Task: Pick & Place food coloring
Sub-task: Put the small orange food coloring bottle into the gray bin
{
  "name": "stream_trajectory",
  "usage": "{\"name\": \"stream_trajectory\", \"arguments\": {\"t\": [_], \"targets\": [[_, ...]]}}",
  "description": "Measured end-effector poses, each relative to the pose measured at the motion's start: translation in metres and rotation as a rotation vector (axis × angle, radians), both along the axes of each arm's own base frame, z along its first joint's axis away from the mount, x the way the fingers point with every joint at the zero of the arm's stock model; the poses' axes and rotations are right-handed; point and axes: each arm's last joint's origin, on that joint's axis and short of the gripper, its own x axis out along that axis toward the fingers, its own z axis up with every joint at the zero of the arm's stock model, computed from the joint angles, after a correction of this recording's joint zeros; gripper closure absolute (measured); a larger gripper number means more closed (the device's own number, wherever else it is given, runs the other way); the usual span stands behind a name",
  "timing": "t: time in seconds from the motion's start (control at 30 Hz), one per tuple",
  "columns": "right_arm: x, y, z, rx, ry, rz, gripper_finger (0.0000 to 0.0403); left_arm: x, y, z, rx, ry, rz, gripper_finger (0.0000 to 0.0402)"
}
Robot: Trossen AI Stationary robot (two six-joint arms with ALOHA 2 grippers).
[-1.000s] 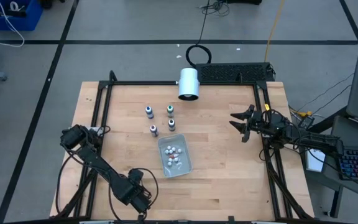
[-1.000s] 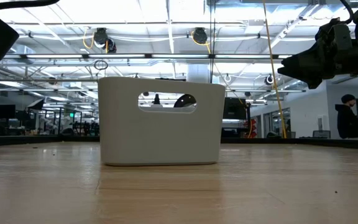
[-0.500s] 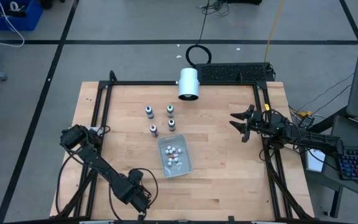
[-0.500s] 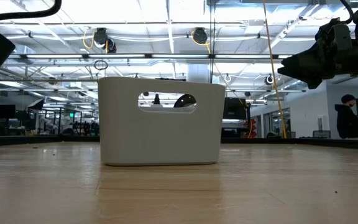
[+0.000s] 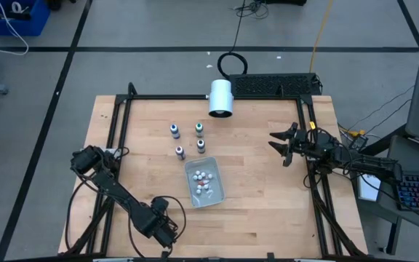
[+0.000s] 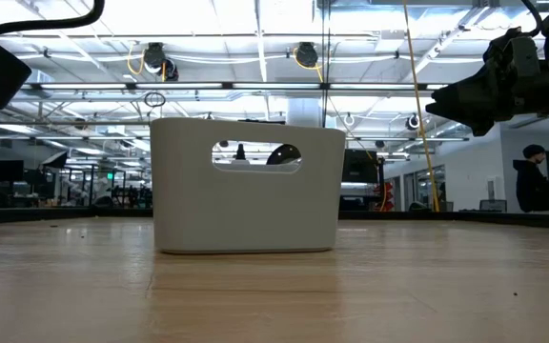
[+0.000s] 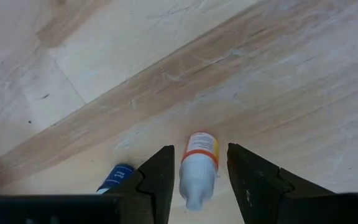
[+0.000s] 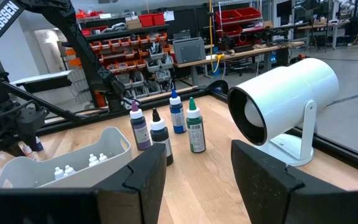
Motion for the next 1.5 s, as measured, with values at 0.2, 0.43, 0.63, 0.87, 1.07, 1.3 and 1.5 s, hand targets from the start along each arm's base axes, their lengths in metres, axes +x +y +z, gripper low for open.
{"name": "stream_trajectory", "arguments": {"t": [0.2, 0.43, 0.63, 0.87, 1.07, 1.3, 1.5], "targets": [[0.0, 0.0, 0.0, 0.0, 0.0, 0.0, 0.0234, 0.001, 0.002, 0.007, -0.002, -0.026, 0.004, 0.025], [0.0, 0.0, 0.0, 0.0, -0.001, 0.0, 0.0234, -0.002, 0.002, 0.016, -0.007, -0.059, 0.018, 0.025], [0.0, 0.0, 0.0, 0.0, 0.0, 0.0, 0.0234, -0.003, 0.0, 0.014, -0.015, -0.042, 0.026, 0.025], [0.0, 0.0, 0.0, 0.0, 0.0, 0.0, 0.0234, -0.004, -0.001, 0.014, -0.021, -0.037, 0.024, 0.025], [0.0, 0.0, 0.0, 0.0, 0.0, 0.0, 0.0234, -0.004, -0.001, 0.014, -0.017, -0.041, 0.023, 0.025], [0.0, 0.0, 0.0, 0.0, 0.0, 0.0, 0.0234, -0.005, -0.001, 0.014, -0.012, -0.044, 0.031, 0.025], [0.0, 0.0, 0.0, 0.0, 0.0, 0.0, 0.0234, -0.005, -0.001, 0.014, -0.004, -0.05, 0.035, 0.025]]}}
